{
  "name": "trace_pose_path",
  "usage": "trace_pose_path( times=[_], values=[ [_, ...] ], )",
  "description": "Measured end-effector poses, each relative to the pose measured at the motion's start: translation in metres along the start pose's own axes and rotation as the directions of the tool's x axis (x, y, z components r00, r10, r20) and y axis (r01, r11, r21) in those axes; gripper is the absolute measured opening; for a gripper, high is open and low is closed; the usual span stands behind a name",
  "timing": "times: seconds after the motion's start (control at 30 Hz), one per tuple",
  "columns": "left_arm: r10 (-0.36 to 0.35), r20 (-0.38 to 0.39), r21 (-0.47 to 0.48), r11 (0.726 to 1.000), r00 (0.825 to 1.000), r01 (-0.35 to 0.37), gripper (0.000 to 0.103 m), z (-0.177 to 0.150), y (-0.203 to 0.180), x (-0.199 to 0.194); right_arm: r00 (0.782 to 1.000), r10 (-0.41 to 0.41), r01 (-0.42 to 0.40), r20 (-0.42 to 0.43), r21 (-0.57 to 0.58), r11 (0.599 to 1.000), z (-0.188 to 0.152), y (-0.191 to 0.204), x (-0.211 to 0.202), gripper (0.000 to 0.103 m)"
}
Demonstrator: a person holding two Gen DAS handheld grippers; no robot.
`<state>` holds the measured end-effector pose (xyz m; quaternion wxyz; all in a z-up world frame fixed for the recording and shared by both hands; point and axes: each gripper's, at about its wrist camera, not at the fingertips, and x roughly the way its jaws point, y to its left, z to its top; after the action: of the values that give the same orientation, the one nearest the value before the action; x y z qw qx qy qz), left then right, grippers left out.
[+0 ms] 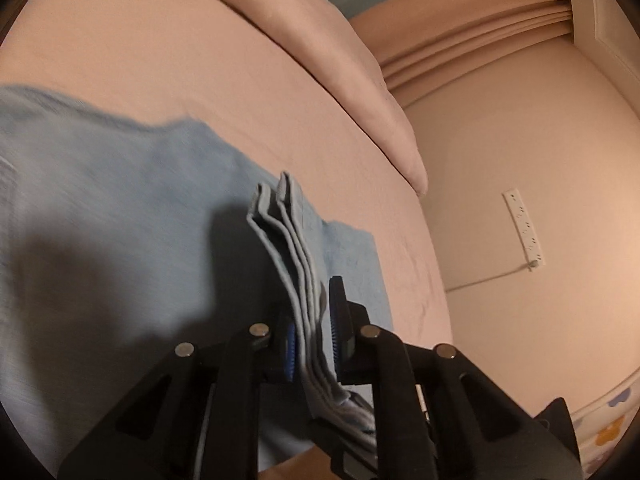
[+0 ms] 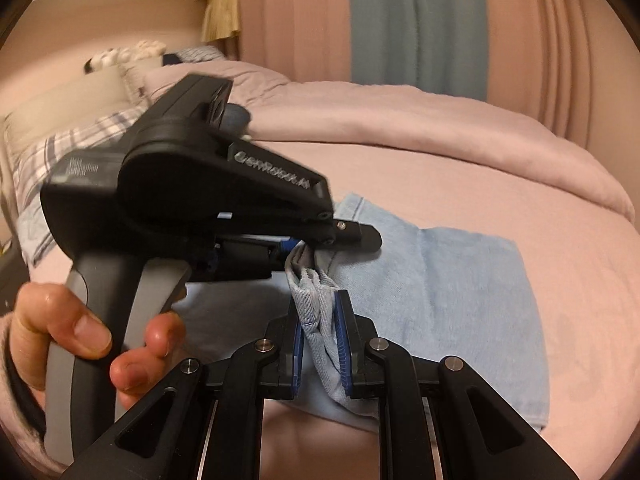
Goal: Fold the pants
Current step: 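Fold the held leg edge over the jeans with the right tool and release, then grasp the elastic waistband with the left tool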
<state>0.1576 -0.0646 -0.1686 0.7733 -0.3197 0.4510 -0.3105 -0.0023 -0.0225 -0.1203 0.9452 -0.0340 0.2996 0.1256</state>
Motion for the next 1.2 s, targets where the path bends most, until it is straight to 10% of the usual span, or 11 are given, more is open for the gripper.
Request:
trace_pose_path(
  times=[0.23,0.37,0.43,0.67,0.9,1.2],
  values=[
    [0.108,0.036,0.018,0.994,0.994,-0.109,0.01,0.007,0.015,-0.006,0.998,0.052,-0.052,-0.027,-0.02,0.998,0.0,0.017,0.018,0.017],
    [0.277,0.029,0.036,0.96,0.96,-0.278,0.016,0.01,0.028,-0.006,0.988,0.072,-0.073,-0.134,-0.006,0.997,-0.006,0.015,0.04,0.017],
    [0.297,0.049,0.028,0.954,0.954,-0.298,0.018,0.011,0.037,-0.017,0.977,0.144,-0.136,-0.158,0.06,0.989,-0.009,0.007,0.04,0.035],
    [0.308,0.123,0.104,0.942,0.944,-0.32,0.036,0.009,0.021,-0.051,0.952,0.305,-0.301,-0.008,0.135,0.944,0.009,-0.035,-0.016,0.044],
    [0.229,0.066,0.347,0.907,0.971,-0.238,0.04,-0.017,-0.033,-0.029,0.996,0.081,-0.069,-0.024,0.327,0.942,0.042,-0.143,-0.002,0.03],
    [0.294,-0.082,0.395,0.887,0.952,-0.24,0.04,-0.047,-0.006,0.019,0.961,-0.009,0.114,-0.278,0.367,0.923,0.032,-0.19,0.076,0.023]
  ],
)
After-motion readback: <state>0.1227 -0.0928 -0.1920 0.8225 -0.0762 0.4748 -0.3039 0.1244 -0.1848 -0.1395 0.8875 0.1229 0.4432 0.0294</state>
